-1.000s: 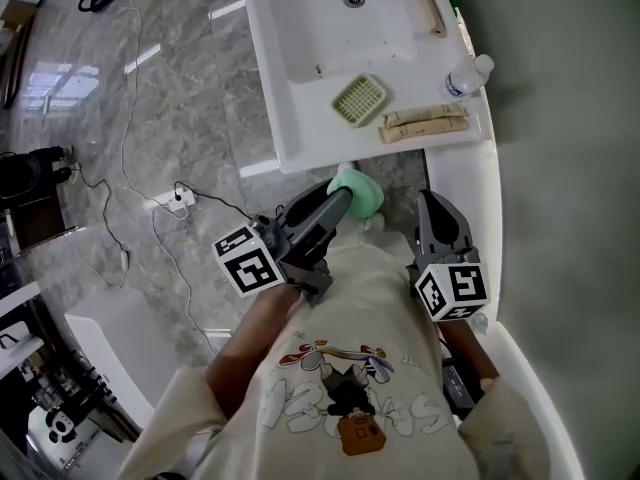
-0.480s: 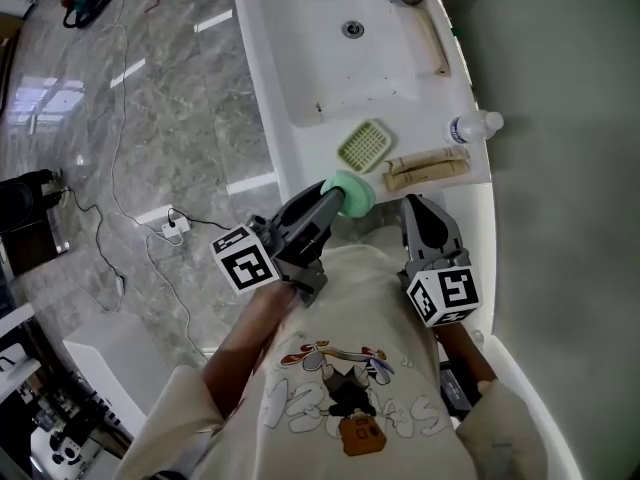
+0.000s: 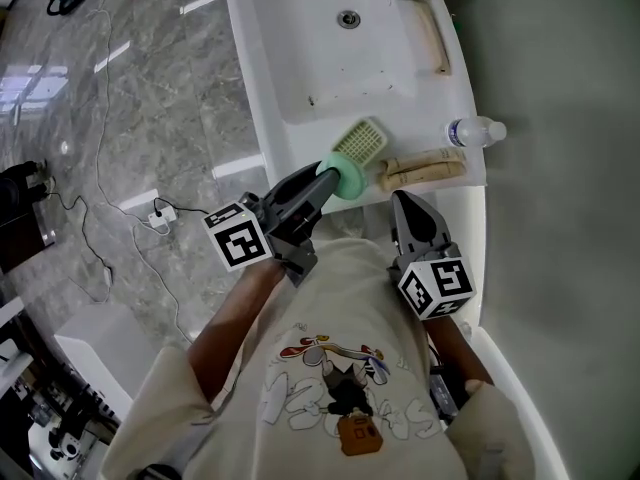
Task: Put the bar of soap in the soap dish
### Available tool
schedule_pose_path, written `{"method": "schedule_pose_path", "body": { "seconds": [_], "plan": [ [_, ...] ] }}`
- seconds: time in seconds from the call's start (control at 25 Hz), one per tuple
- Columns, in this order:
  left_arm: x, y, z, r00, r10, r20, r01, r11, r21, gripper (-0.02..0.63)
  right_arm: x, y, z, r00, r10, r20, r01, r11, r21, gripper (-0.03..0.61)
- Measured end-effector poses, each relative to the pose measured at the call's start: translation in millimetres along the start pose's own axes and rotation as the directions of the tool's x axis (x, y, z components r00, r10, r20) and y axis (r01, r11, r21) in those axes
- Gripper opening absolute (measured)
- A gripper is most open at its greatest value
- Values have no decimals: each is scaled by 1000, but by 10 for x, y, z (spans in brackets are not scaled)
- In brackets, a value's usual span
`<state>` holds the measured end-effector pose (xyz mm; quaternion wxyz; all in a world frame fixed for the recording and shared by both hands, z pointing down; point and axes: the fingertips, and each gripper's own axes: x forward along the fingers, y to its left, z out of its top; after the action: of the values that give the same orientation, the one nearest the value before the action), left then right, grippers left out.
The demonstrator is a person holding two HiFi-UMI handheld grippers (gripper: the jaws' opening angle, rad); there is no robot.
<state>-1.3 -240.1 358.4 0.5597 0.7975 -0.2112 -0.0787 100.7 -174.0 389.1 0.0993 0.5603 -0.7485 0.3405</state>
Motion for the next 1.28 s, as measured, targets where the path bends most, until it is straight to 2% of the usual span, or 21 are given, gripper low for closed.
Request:
{"method": "schedule_pose_path", "body": {
  "seconds": [0.16, 0.56, 0.64, 0.88, 1.28],
  "plan": [
    [41, 71, -9, 1000, 16, -17, -16, 1000, 7, 126, 33, -17, 76, 1000, -5, 9, 5, 1000, -16, 8],
    [150, 322, -237, 993, 25, -117, -24, 1000, 16, 126, 129, -12, -18, 1000, -9, -5, 9, 1000, -28, 8],
    [161, 329, -252, 990, 34, -138, -27, 999, 45, 126, 146, -2, -17, 1000, -12, -8, 11, 999, -44, 8],
    [213, 367, -297, 977, 104, -184, -67, 978, 198, 126, 230, -90, -118, 997, -42, -68, 39, 998, -48, 8],
    [350, 528, -367, 963, 154, -223, -95, 962, 255, 126, 484, -177, -191, 995, -37, -95, 33, 998, -47, 8]
  ]
}}
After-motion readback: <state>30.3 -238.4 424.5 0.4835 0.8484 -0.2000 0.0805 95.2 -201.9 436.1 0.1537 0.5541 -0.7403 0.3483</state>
